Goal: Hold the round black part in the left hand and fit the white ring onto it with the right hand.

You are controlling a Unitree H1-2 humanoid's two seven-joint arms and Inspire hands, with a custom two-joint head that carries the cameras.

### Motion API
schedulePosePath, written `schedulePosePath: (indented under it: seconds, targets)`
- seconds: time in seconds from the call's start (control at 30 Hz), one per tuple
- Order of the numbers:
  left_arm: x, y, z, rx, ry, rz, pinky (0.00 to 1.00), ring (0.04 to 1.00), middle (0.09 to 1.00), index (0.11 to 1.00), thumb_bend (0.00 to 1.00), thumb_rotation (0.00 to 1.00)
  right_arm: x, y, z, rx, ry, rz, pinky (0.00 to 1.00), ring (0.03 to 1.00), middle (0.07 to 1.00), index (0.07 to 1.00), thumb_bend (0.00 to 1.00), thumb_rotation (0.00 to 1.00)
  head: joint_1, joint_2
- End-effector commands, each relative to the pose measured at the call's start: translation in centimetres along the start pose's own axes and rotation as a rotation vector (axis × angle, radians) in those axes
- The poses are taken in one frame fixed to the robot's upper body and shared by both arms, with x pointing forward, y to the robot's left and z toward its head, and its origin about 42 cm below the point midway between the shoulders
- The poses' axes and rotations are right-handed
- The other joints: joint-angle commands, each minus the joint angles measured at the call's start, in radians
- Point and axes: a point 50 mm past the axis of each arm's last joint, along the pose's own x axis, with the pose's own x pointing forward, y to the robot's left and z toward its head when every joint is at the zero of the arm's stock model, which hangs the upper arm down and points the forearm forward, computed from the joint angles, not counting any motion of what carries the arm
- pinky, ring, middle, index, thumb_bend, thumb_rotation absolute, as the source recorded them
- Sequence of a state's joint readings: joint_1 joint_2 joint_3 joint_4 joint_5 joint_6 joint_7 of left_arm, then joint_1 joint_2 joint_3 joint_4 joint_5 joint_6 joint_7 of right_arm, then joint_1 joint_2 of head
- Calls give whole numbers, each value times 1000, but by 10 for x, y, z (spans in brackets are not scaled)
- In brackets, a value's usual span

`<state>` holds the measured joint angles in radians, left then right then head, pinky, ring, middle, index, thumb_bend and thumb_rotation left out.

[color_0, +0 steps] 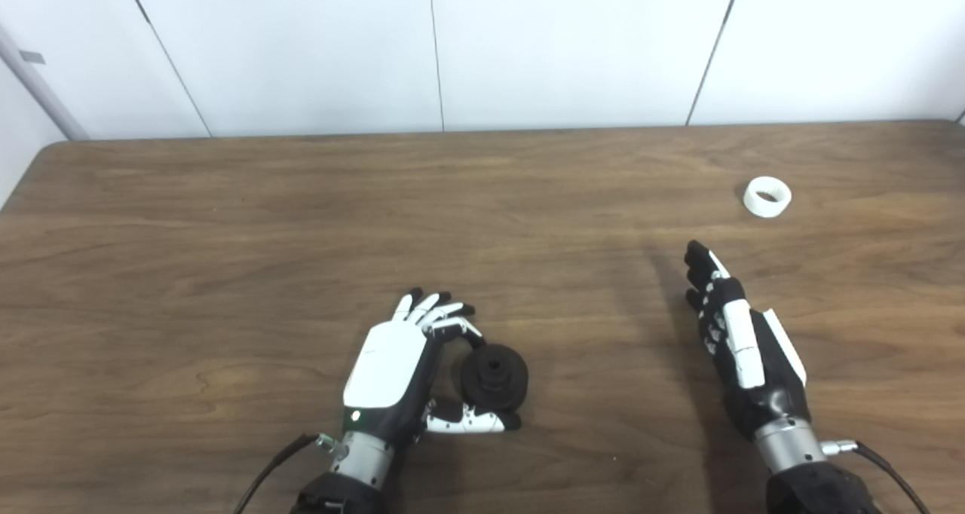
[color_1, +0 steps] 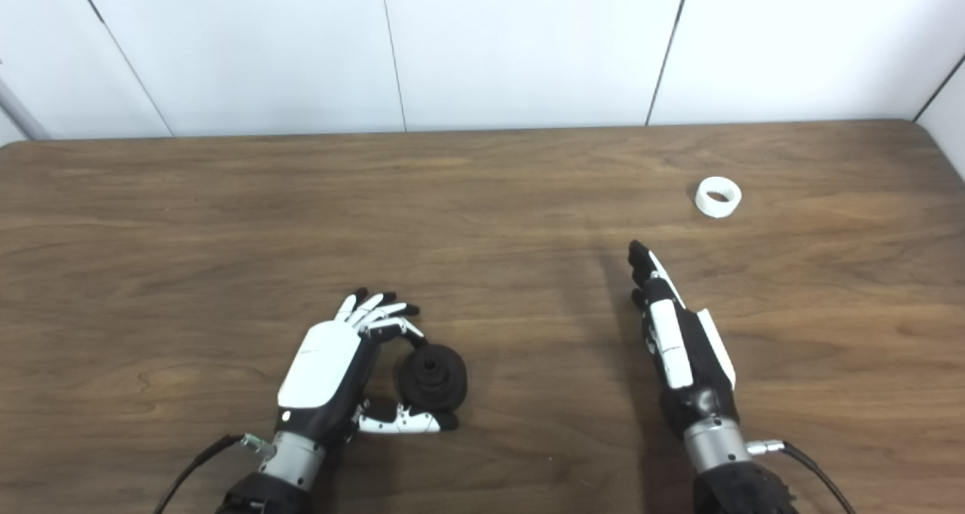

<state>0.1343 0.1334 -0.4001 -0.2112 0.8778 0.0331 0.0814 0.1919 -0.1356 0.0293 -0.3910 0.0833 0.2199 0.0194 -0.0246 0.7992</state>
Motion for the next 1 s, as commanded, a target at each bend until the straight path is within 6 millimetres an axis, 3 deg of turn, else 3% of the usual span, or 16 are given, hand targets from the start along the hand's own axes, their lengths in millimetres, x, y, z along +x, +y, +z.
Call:
schedulePosePath:
  seconds: [0.0, 0.67, 0.9, 0.97]
  targets:
    - [-6, -8, -1, -15, -6, -1, 1000, 912, 817, 489, 511, 57, -2, 6, 11, 29, -63, -4, 1000, 1000, 983, 967, 615, 1000, 0, 1]
    - [-14, -14, -7, -34, -6, 7, 1000, 916, 824, 490, 511, 56, -3, 3, 12, 41, -70, -13, 1000, 1000, 976, 970, 608, 1000, -20, 0]
    - [-13, -14, -7, -38, 19, -11, 1000, 917, 822, 489, 513, 55, -1, -13, 29, 1, -113, -53, 1000, 1000, 980, 959, 593, 993, -20, 0]
    - [-12, -13, -7, -44, 26, -19, 1000, 915, 820, 489, 513, 54, 2, -21, 36, -18, -117, -72, 1000, 999, 976, 952, 589, 982, -54, -2]
